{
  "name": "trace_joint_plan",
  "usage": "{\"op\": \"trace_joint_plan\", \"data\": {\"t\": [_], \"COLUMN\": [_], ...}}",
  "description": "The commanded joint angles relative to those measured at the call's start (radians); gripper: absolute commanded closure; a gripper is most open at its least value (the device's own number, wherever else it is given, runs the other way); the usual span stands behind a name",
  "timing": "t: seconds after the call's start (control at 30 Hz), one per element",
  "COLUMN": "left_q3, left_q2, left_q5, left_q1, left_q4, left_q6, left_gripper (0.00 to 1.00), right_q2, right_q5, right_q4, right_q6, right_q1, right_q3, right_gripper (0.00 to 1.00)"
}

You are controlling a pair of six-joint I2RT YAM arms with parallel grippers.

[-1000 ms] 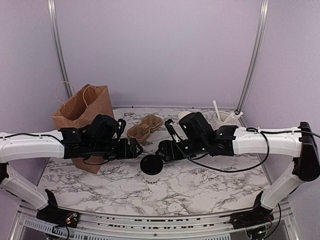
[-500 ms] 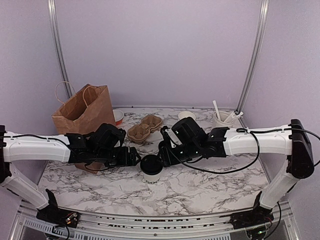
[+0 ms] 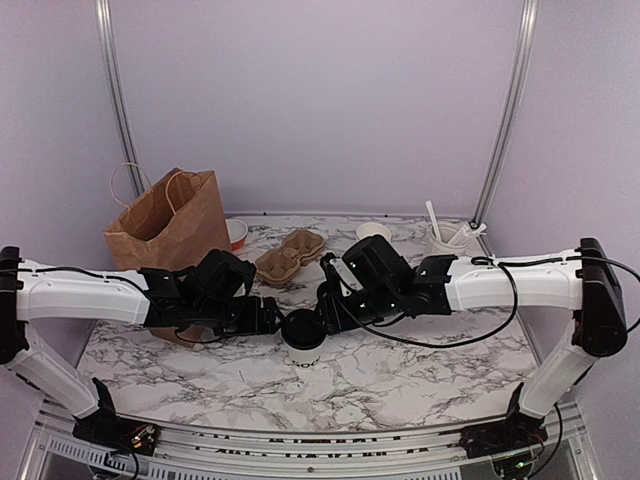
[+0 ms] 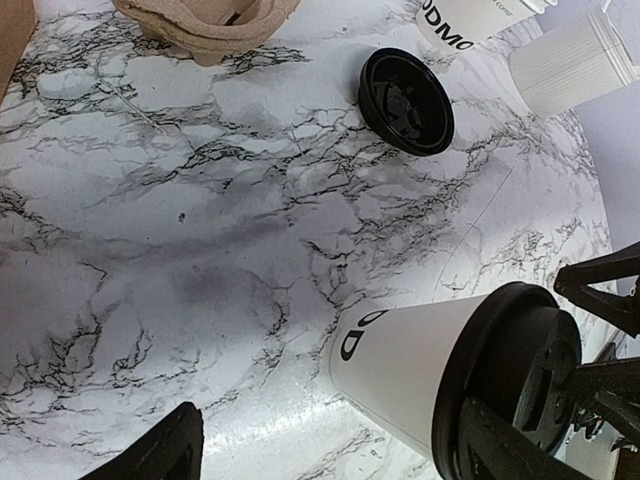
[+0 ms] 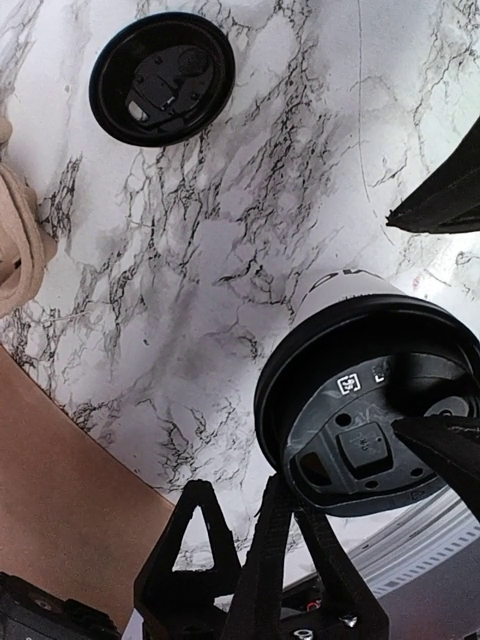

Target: Pack the takeout coffee

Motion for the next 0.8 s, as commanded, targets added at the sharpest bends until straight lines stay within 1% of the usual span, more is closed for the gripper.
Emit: {"op": "trace_joint_plan", "data": {"t": [0.0,0.27,0.47,0.77], "left_q3": [-0.028,-0.078,-0.078,0.094], "left_q2": [0.031,0.061,0.072,0.053], "left_q5": [0.013,0.021,0.018,-0.016], "left_q1": [0.005,0.005,0.005,0.004], "left_q4": [0.012,-0.008,-0.028,-0.129], "left_q6": [-0.004,-0.016,-0.011,0.082], "left_gripper": [0.12,0.12,0.13,0.12], "right_q2": [0.010,-0.003,-0.019,-0.037], "right_q5": [0.002,-0.002,-0.003,0.001], "right_q4": [-0.002,0.014,0.023,0.008], "right_q6": [-0.005,0.014,0.025,0.012], "right_q1": [0.010,0.009,0.009,0.009], "right_q3": [-0.010,-0.060,-0.083,-0.008], "right_gripper": [0.40,0.41,0.41,0.41]}}
